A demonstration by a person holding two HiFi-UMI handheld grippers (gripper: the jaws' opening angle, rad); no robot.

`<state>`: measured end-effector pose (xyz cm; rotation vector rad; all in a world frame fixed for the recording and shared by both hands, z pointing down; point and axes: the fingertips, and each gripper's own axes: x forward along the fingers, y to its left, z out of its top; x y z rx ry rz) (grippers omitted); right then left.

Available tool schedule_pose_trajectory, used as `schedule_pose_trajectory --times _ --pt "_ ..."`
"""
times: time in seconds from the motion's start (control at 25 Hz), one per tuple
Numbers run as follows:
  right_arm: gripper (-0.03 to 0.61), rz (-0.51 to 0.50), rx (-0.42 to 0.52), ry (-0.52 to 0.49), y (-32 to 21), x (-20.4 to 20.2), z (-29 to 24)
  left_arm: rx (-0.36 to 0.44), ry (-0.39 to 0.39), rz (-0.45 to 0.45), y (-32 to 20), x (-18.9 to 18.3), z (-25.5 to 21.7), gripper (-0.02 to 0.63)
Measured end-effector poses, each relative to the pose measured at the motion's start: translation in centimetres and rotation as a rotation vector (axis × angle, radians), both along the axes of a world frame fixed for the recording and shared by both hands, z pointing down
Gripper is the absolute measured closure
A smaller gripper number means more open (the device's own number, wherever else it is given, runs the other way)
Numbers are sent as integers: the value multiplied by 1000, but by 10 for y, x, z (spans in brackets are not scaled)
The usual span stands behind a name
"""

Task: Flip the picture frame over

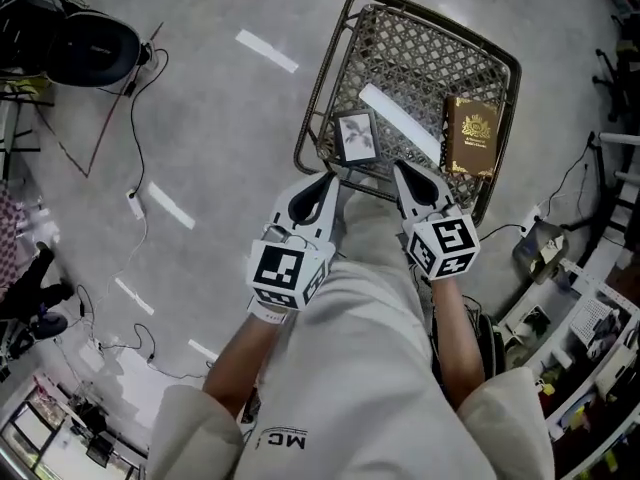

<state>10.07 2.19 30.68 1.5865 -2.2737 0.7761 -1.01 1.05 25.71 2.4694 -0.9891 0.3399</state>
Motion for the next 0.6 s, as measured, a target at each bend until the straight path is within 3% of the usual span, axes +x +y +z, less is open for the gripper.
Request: schedule_pose_trajectory --times 0.36,0.6 --pt "555 47 142 63 27 5 -74 98 49 43 11 -2 -49 589" --pt "557 61 240 85 41 3 -110 161 42 60 14 -14 -71 589"
